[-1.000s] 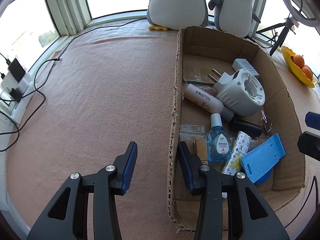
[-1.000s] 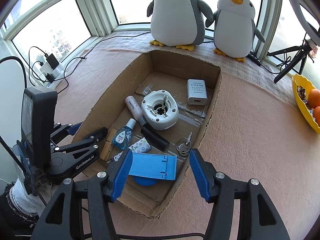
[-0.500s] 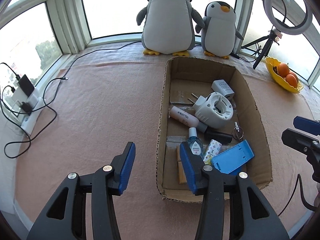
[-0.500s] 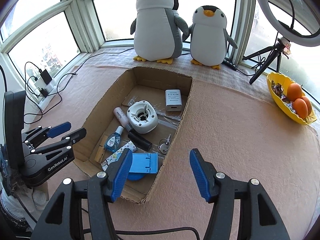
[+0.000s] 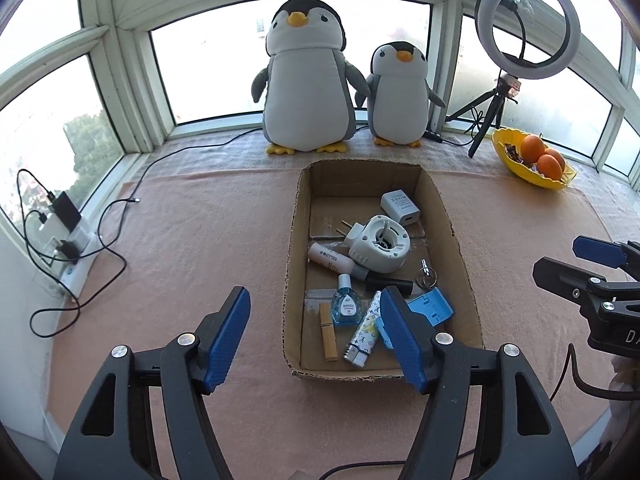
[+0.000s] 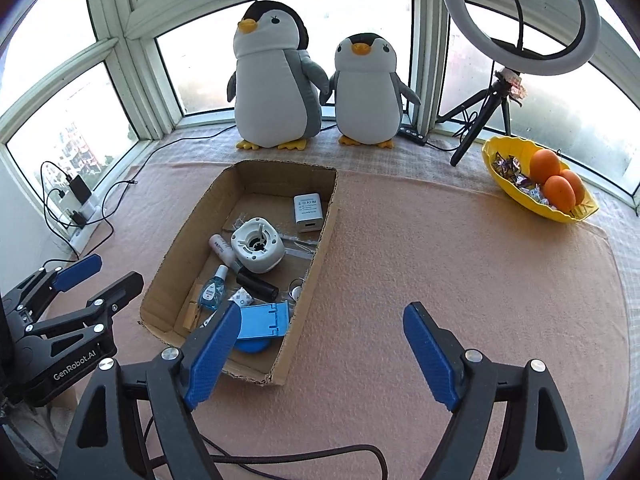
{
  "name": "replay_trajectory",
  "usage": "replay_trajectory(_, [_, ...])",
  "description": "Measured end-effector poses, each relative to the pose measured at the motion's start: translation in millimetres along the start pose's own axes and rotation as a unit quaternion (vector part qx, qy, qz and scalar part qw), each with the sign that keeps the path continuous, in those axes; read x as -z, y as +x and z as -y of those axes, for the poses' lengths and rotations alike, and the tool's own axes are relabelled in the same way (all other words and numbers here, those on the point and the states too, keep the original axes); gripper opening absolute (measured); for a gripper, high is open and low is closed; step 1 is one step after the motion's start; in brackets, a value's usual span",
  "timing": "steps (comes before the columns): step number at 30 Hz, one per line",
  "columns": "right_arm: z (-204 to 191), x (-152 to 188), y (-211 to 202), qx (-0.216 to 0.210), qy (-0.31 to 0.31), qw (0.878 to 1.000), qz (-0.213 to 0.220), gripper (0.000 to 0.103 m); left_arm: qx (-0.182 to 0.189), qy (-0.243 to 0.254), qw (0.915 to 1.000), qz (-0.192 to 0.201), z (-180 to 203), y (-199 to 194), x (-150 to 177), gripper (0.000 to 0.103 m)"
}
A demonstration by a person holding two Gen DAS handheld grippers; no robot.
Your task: Organize rigid objects
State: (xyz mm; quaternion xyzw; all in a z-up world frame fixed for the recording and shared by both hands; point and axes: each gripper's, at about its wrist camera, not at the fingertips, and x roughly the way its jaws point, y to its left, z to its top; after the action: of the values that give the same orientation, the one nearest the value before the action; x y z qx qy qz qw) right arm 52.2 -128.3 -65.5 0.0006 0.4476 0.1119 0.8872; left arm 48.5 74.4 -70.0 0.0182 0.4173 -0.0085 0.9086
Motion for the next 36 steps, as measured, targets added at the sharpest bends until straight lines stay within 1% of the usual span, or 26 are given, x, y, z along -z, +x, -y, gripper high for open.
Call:
replay_trajectory(4, [5.5, 2.1, -10.8, 0.015, 0.010, 1.000, 0.014, 0.080, 0.006, 0.003, 1.0000, 0.004, 4.6, -8.2, -1.8, 0.068])
replay_trajectory(7, [5.4, 2.9, -20.2, 0.028, 0.010, 0.999, 0.025, 0.080, 0.009, 0.004, 0.9999, 0.005, 7.8, -14.0, -1.5, 0.072])
replay_trajectory(9, [5.8, 3.0, -26.5, 0.035, 0.009, 0.999, 0.032, 0.080, 0.011, 0.007, 0.9999, 0.006, 10.3, -16.8, -1.8, 0.073])
replay_trajectory(18, [3.7, 0.7, -43.2, 0.043, 0.006, 0.997, 0.056, 0.081, 0.006, 0.001, 0.9997, 0.025, 10.5, -30.8, -6.8, 0.073])
replay_trajectory(24, [3.1, 0.6, -41.0, 0.040, 0.005, 0.998, 0.052, 0.081, 0.007, 0.000, 0.9995, 0.031, 10.5, -35.4, -9.2, 0.073])
replay_trajectory(36, [2.0, 0.3, -36.2, 0.042, 0.003, 0.998, 0.045, 0.081, 0.009, -0.004, 0.9996, 0.027, 8.9, -33.6, -9.9, 0.073])
